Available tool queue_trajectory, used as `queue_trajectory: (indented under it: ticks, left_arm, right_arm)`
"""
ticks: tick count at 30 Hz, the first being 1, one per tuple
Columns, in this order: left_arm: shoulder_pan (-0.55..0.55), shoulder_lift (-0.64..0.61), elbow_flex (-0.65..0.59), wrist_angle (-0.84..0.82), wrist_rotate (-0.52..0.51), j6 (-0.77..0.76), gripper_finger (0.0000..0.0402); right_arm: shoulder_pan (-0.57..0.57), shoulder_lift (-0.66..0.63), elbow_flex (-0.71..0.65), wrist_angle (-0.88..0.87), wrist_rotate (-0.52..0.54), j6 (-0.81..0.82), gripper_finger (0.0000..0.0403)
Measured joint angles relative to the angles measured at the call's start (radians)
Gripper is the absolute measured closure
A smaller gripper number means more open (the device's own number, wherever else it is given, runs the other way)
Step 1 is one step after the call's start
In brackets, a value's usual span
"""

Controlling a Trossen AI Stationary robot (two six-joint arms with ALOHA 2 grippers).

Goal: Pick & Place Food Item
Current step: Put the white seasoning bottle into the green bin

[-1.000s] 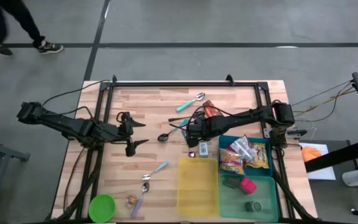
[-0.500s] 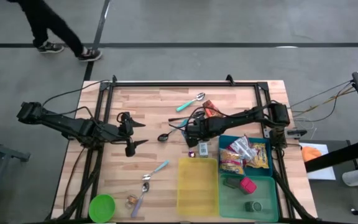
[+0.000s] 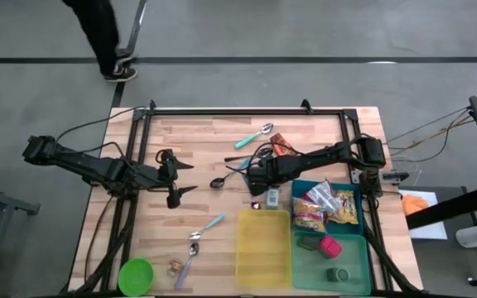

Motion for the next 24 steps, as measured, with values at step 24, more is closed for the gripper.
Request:
queue_trajectory:
  ticks: [24]
  left_arm:
    - [0.0, 0.0, 0.0, 0.0, 0.0, 0.0, 0.0066]
  right_arm:
    - [0.001, -0.002, 0.0, -0.02, 0.037, -0.016, 0.0374]
